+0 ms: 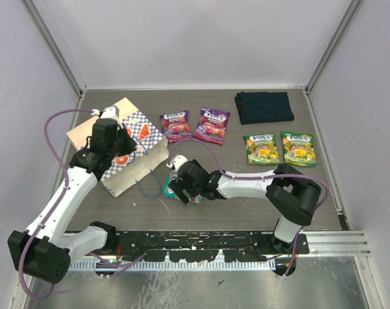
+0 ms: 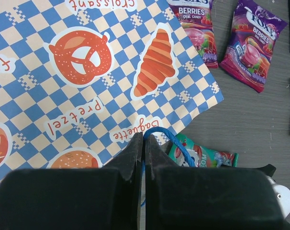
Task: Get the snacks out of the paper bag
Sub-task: Move the snack to the center of the board.
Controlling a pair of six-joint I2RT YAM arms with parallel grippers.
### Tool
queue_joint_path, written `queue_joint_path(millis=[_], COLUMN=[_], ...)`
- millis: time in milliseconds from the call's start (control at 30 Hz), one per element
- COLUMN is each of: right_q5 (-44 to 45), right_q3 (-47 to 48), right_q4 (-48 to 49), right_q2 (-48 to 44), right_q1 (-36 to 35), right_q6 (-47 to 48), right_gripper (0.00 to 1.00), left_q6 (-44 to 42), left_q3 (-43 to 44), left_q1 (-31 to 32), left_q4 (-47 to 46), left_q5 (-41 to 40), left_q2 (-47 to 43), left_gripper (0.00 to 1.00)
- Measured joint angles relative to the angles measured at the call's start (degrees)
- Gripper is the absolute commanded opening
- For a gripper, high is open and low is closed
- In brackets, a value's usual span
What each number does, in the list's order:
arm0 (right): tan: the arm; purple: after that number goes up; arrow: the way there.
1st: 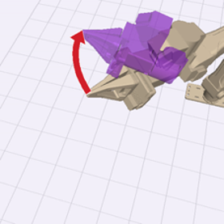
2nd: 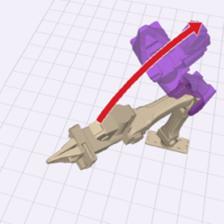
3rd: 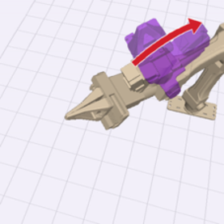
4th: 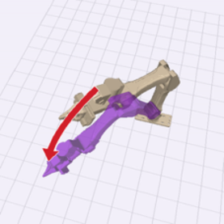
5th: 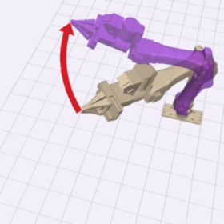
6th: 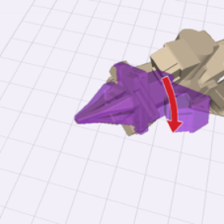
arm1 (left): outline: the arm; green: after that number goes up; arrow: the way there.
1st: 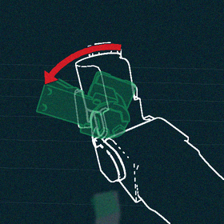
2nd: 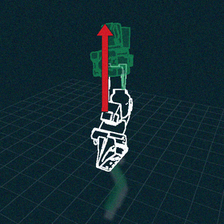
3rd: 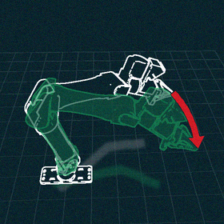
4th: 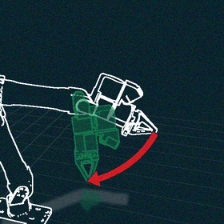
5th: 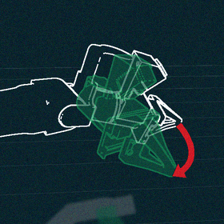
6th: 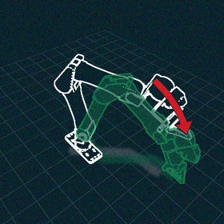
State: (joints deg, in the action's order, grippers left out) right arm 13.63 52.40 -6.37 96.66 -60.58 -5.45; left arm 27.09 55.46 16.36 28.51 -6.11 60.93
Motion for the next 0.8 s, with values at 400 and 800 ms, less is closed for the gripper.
queue_joint_path(millis=[400, 800], right_q5=[5.25, 18.14], right_q3=[-4.59, 0.37], right_q4=[4.50, -7.87], right_q2=[-1.81, -0.02], right_q1=[9.84, 15.80], right_q6=[-19.69, -46.60], right_gripper=[1.00, 1.00], left_q6=[-0.59, -0.59], left_q3=[0.00, 0.00], left_q1=[0.00, 0.00], left_q4=[-0.81, -0.59], left_q5=[1.40, 1.51], left_q2=[-0.42, -0.44], left_gripper=[0.00, 0.00])
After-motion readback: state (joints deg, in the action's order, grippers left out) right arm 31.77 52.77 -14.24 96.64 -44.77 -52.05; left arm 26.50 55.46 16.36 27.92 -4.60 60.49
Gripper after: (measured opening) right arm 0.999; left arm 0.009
